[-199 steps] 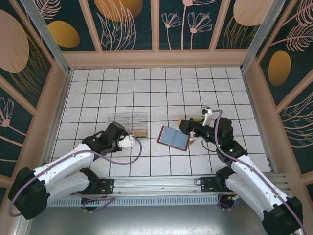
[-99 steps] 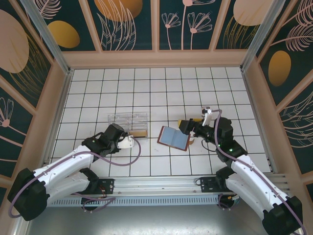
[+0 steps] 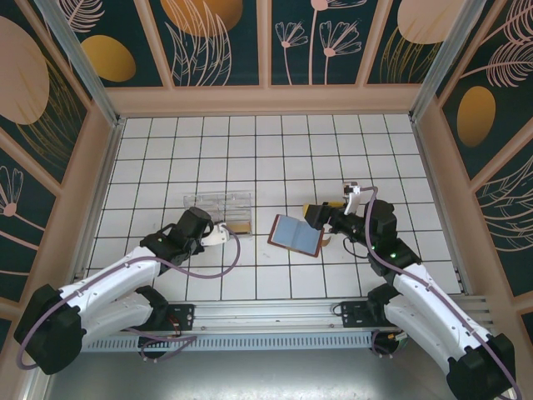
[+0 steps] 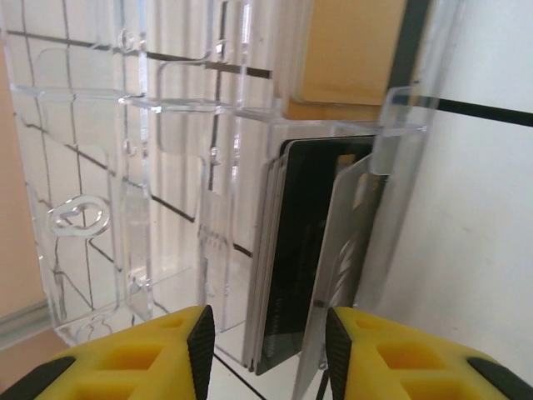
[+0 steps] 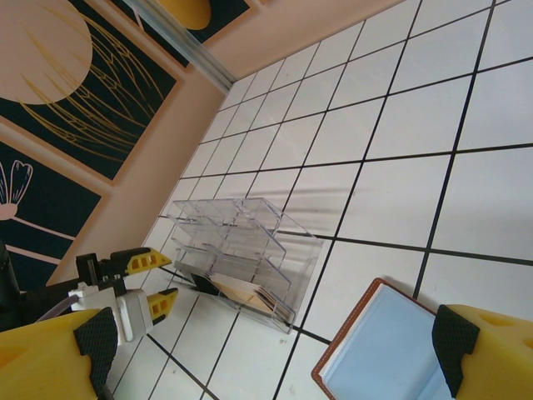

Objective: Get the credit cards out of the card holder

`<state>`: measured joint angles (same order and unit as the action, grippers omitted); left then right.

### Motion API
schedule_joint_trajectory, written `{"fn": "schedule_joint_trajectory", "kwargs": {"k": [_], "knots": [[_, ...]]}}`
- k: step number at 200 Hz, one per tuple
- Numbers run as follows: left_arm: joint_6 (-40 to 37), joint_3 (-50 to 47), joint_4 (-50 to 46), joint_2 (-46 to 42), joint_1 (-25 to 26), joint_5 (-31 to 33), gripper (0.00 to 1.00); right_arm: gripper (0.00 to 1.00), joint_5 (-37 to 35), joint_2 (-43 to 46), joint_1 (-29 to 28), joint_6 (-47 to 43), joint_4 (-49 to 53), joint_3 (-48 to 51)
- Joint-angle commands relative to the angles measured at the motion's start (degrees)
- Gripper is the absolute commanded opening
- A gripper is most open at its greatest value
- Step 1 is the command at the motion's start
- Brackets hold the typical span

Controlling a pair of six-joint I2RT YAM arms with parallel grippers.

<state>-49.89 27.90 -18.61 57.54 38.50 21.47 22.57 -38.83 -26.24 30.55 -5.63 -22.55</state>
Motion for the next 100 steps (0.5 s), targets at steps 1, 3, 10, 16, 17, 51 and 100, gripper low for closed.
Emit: {"fn": "schedule_joint_trajectory", "kwargs": {"k": [1, 3, 10, 16, 17, 51, 100], "knots": [[1.0, 0.2, 2.5, 0.5, -0.5, 1.8, 0.42, 0.99, 0.8, 0.2, -0.1, 0.3, -2.1, 0.7], [1.1, 0.3, 2.5, 0.5, -0.5, 1.8, 0.42, 0.99, 0.9, 0.2, -0.1, 0.4, -2.2, 0.7], [1.3, 0.4, 2.5, 0.5, -0.5, 1.6, 0.42, 0.99, 0.9, 0.2, -0.1, 0.4, -2.2, 0.8], [1.4, 0.5, 2.5, 0.5, -0.4, 1.6, 0.43, 0.99, 0.9, 0.2, 0.0, 0.4, -2.2, 0.7], [1.4, 0.6, 2.5, 0.5, -0.4, 1.6, 0.43, 0.99, 0.9, 0.2, -0.1, 0.4, -2.2, 0.7], [3.5, 2.5, 2.3, -0.4, -0.5, -0.1, 0.51, 0.99, 0.8, 0.2, -0.1, 0.3, -2.3, 0.8], [24.0, 11.7, 4.9, -1.7, -1.5, -5.8, 0.77, 0.99, -3.3, -0.2, 0.0, 0.5, -1.0, -0.2]]}}
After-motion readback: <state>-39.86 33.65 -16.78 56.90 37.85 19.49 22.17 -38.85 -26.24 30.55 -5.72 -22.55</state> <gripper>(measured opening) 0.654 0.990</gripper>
